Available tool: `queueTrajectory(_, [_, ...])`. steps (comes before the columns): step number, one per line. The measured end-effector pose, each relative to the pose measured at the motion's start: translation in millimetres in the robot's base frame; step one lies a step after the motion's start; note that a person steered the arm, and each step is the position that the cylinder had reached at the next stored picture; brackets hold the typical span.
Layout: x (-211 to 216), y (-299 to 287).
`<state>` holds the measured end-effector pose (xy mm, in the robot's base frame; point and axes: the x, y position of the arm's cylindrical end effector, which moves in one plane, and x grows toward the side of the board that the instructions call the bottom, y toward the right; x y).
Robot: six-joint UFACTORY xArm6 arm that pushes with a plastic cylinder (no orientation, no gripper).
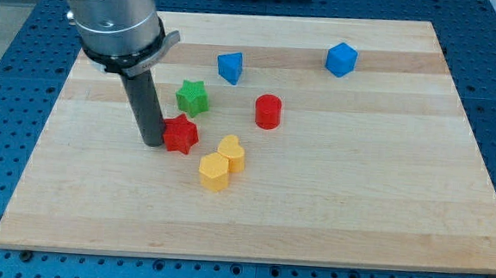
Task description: Push the red star to the red circle
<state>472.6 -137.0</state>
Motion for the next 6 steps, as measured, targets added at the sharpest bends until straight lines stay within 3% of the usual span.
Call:
queueTrajectory(1, [-3, 25])
queueTrajectory(4, [13, 15])
queueTrajectory(6, [-23, 52])
